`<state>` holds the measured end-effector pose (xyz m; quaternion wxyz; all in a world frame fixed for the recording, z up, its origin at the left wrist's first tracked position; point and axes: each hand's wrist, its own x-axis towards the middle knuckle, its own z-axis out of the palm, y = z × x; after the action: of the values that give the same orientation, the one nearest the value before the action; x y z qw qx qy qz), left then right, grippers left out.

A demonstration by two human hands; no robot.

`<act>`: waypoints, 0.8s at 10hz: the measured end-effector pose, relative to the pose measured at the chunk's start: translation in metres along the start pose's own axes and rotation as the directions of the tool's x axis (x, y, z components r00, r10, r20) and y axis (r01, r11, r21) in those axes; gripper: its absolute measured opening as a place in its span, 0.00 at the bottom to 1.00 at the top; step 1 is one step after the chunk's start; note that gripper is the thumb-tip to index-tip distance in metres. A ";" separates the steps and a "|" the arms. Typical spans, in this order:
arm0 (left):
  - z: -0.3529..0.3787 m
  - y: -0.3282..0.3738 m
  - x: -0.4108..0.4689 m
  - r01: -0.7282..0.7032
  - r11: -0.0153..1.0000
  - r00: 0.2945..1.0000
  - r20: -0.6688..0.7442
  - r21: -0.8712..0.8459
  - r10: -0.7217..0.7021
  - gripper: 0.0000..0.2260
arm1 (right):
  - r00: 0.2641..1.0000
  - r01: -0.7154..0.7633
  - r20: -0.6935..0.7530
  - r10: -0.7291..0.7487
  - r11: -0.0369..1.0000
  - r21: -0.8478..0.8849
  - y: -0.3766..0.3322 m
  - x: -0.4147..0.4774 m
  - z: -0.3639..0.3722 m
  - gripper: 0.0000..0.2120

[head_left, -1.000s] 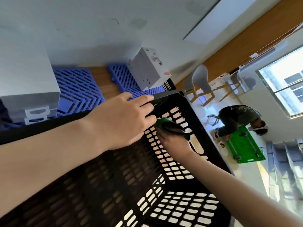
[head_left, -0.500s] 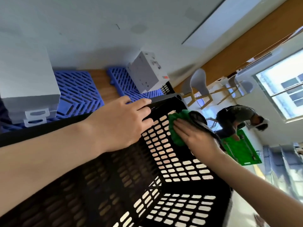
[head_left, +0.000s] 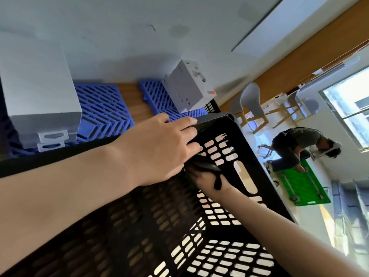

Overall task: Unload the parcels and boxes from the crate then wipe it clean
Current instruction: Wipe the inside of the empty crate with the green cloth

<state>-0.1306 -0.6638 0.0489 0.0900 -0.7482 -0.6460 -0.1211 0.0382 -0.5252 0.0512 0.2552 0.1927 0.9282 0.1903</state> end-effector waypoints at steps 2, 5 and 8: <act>-0.004 0.001 -0.002 -0.002 1.000 0.999 0.037 0.004 0.002 0.19 | 0.963 0.068 -0.254 -0.093 0.992 -0.104 0.069 -0.048 0.005 0.21; 0.002 -0.001 -0.002 -0.024 1.000 0.999 -0.037 0.011 0.025 0.17 | 0.951 0.255 0.228 -0.208 0.946 -0.200 0.013 -0.013 0.079 0.17; 0.000 -0.001 0.000 -0.036 0.999 0.995 -0.096 0.040 0.040 0.18 | 0.859 0.503 -0.128 -0.495 0.864 0.030 -0.018 -0.047 0.054 0.14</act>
<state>-0.1312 -0.6634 0.0489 0.1379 -0.7518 -0.6288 -0.1430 0.1006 -0.5486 0.0191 0.2351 -0.0577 0.9651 0.0998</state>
